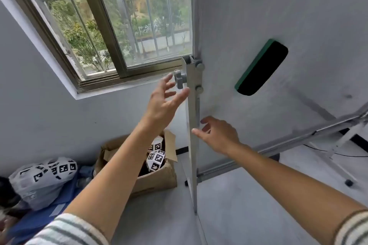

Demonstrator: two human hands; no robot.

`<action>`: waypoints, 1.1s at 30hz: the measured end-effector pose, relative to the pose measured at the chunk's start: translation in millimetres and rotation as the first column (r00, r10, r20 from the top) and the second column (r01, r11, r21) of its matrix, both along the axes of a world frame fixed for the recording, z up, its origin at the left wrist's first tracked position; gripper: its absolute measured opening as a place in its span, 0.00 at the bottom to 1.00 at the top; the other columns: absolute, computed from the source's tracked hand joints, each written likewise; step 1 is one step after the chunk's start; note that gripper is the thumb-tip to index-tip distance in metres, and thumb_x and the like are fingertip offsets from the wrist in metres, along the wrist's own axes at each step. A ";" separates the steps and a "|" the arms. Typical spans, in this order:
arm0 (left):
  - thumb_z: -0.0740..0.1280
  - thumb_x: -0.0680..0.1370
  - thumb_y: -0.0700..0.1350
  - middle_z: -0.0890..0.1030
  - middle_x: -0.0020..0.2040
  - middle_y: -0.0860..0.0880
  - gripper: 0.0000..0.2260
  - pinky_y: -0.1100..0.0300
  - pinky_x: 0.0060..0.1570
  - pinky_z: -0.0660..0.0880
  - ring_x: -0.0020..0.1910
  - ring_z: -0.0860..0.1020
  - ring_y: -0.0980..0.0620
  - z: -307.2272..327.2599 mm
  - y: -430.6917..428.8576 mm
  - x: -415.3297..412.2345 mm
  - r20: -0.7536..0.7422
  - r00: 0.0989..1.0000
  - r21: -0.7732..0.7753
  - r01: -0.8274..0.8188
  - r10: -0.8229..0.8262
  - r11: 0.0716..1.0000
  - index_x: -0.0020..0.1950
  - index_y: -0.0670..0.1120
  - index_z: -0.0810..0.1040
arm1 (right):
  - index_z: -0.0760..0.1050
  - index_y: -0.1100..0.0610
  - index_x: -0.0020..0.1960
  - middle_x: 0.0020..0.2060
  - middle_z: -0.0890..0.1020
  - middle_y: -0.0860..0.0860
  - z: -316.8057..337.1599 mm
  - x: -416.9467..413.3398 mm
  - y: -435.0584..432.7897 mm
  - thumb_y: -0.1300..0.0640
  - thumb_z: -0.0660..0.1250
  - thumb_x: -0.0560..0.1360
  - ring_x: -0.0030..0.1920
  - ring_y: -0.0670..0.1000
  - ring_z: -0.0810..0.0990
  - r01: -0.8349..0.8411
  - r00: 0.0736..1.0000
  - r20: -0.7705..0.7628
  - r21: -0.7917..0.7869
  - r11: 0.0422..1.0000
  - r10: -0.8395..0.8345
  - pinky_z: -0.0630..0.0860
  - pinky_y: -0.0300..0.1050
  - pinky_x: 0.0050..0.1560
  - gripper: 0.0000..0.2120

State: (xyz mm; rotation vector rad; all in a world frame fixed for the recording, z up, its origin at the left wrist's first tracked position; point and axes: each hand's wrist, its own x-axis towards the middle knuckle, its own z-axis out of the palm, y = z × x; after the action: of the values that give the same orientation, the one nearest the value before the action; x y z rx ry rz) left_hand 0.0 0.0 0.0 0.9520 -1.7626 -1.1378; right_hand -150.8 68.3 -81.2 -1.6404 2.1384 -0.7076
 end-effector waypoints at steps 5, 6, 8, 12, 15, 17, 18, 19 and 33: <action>0.63 0.79 0.48 0.78 0.53 0.44 0.19 0.60 0.48 0.74 0.46 0.77 0.55 10.0 -18.0 -18.6 -0.023 0.999 0.009 0.024 -0.023 1.000 0.69 0.46 0.66 | 0.77 0.56 0.44 0.40 0.83 0.50 3.7 19.3 -31.6 0.33 0.58 0.74 0.38 0.53 0.81 0.045 0.977 -0.210 -0.013 0.999 -0.047 0.77 0.47 0.43 0.26; 0.63 0.79 0.49 0.79 0.55 0.38 0.16 0.57 0.47 0.74 0.45 0.78 0.52 7.0 -20.7 -17.3 -0.039 0.999 0.014 0.020 -0.019 1.000 0.65 0.47 0.68 | 0.77 0.57 0.41 0.38 0.83 0.51 2.9 21.2 -32.7 0.35 0.58 0.75 0.36 0.53 0.80 0.057 0.975 -0.212 -0.024 0.998 -0.061 0.77 0.47 0.42 0.26; 0.63 0.79 0.49 0.79 0.56 0.33 0.09 0.56 0.42 0.75 0.46 0.80 0.47 1.8 -25.7 -13.7 -0.062 0.998 0.026 0.029 -0.028 0.999 0.58 0.52 0.69 | 0.78 0.57 0.39 0.37 0.84 0.52 0.2 21.4 -32.2 0.38 0.58 0.76 0.36 0.54 0.81 0.059 0.966 -0.248 -0.054 0.997 -0.071 0.77 0.47 0.42 0.25; 0.63 0.76 0.52 0.79 0.54 0.34 0.09 0.51 0.41 0.76 0.51 0.81 0.38 2.3 -10.9 -9.2 -0.064 0.998 0.002 0.021 -0.021 1.000 0.55 0.55 0.69 | 0.79 0.57 0.39 0.36 0.85 0.52 -9.0 22.1 -23.5 0.39 0.58 0.76 0.35 0.54 0.82 0.015 0.957 -0.284 -0.136 0.991 -0.053 0.79 0.46 0.41 0.23; 0.63 0.74 0.55 0.80 0.53 0.36 0.09 0.50 0.40 0.76 0.51 0.80 0.37 0.2 10.7 -7.5 -0.083 0.996 -0.022 -0.021 0.019 1.000 0.53 0.59 0.69 | 0.79 0.56 0.40 0.36 0.85 0.51 -17.2 19.3 -9.6 0.38 0.59 0.75 0.34 0.53 0.82 -0.028 0.959 -0.283 -0.189 0.982 -0.027 0.81 0.47 0.41 0.23; 0.62 0.74 0.55 0.80 0.52 0.37 0.08 0.53 0.39 0.76 0.49 0.81 0.40 -1.1 29.2 -7.8 -0.107 0.993 -0.027 -0.047 0.043 0.999 0.53 0.60 0.69 | 0.79 0.55 0.41 0.36 0.85 0.50 -20.9 16.9 3.4 0.37 0.60 0.74 0.34 0.52 0.83 -0.067 0.957 -0.290 -0.222 0.973 0.000 0.81 0.47 0.40 0.22; 0.61 0.74 0.54 0.80 0.52 0.38 0.08 0.55 0.38 0.75 0.48 0.81 0.43 -1.3 39.9 -8.6 -0.115 0.992 -0.024 -0.063 0.060 0.998 0.53 0.60 0.68 | 0.79 0.54 0.41 0.37 0.86 0.49 -22.7 15.8 11.1 0.37 0.60 0.74 0.35 0.52 0.83 -0.093 0.955 -0.297 -0.243 0.966 0.017 0.82 0.46 0.39 0.21; 0.61 0.74 0.54 0.80 0.51 0.39 0.08 0.57 0.38 0.75 0.46 0.80 0.46 -1.9 50.8 -9.3 -0.124 0.989 -0.020 -0.081 0.078 0.996 0.53 0.60 0.68 | 0.79 0.54 0.41 0.37 0.86 0.49 -23.7 14.3 19.0 0.37 0.60 0.74 0.35 0.53 0.83 -0.121 0.950 -0.309 -0.260 0.958 0.037 0.82 0.45 0.39 0.21; 0.60 0.73 0.58 0.78 0.49 0.45 0.19 0.51 0.41 0.77 0.43 0.79 0.52 -19.6 222.4 -11.6 -0.247 0.908 -0.037 -0.357 0.337 0.934 0.60 0.52 0.69 | 0.69 0.54 0.22 0.16 0.75 0.47 -32.0 7.2 153.4 0.40 0.70 0.62 0.17 0.45 0.67 -0.339 0.918 -0.338 -0.398 0.852 0.207 0.52 0.26 0.25 0.21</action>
State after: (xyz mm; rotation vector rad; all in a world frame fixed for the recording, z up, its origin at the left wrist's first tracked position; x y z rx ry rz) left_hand -11.6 222.4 -19.6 0.9893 -1.3695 -0.9009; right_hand -143.7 221.7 -113.2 -2.3697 1.9419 -0.9791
